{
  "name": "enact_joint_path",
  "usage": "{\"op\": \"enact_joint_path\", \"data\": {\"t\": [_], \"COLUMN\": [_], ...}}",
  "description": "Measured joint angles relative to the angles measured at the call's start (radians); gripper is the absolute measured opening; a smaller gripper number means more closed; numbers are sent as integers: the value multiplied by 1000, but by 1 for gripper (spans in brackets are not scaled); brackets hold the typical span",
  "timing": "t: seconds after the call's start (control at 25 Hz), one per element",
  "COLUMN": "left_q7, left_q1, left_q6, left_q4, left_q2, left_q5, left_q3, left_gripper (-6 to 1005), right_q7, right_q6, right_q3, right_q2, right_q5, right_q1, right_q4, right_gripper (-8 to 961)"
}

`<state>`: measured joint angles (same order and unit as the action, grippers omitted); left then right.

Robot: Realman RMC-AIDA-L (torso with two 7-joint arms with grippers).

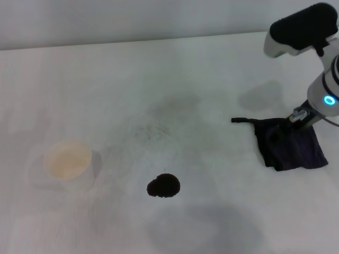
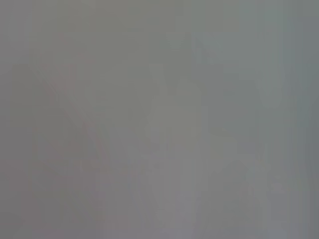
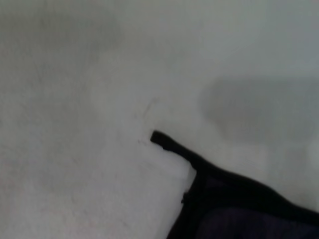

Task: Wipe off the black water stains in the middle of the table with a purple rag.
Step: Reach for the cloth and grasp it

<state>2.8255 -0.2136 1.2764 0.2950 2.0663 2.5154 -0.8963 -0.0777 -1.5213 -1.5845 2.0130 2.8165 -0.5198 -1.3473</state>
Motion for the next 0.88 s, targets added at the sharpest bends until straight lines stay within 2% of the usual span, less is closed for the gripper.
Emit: {"op": "enact_joint_path", "data": {"t": [0.16, 0.52, 0.88], "left_q7": [0, 0, 0], "left_q1": [-6, -1, 5], "left_q6": [1, -3, -3], "left_q4": [0, -4, -10], "left_q2": [0, 2, 4], "left_q5": [-10, -12, -11], "left_q3": [-2, 1, 2], "left_gripper": [876, 876, 877], "right_q7": [3, 4, 10], "right_q6": [12, 17, 23], "right_q3": [3, 5, 59], "right_q2": [0, 1, 1], "right_q5": [2, 17, 32], "right_q1": [-23, -56, -75], "right_q4": [67, 128, 160], "right_gripper": [793, 733, 579]}}
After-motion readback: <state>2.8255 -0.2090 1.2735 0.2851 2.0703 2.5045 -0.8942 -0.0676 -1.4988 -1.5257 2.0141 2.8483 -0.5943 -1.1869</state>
